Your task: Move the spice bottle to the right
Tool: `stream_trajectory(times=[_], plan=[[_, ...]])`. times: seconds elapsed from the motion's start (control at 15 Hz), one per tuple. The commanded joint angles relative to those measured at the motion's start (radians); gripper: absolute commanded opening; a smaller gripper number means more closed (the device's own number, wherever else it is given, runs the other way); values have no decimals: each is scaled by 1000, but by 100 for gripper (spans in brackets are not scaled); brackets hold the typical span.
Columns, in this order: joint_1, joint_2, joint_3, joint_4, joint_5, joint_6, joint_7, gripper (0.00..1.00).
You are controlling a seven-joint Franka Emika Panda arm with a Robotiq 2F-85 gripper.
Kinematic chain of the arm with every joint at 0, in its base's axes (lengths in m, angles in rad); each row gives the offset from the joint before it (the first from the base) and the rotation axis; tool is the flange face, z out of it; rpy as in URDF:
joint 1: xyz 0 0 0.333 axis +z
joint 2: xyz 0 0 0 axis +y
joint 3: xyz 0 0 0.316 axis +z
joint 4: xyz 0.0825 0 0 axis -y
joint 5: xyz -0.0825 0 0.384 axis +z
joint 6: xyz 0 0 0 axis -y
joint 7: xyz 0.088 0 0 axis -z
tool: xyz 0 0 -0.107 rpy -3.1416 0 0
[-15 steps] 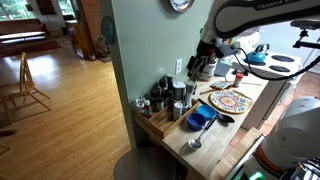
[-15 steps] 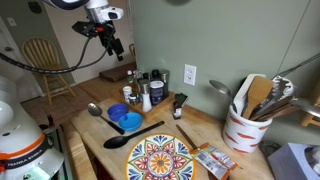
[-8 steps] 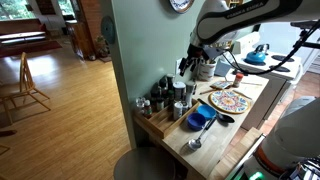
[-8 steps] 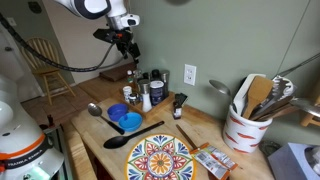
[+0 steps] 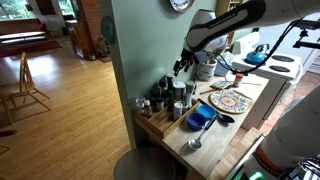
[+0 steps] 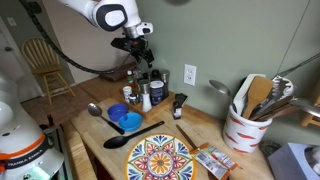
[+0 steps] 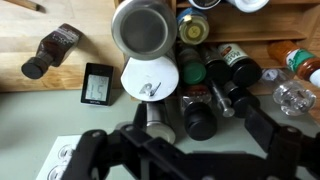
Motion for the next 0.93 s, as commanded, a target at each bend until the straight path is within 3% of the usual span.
stream_trajectory(times=[0.0, 0.87], plan=[[-11, 89, -2, 38, -9, 64, -15, 100], [-32, 301, 9, 161, -8, 190, -32, 100]])
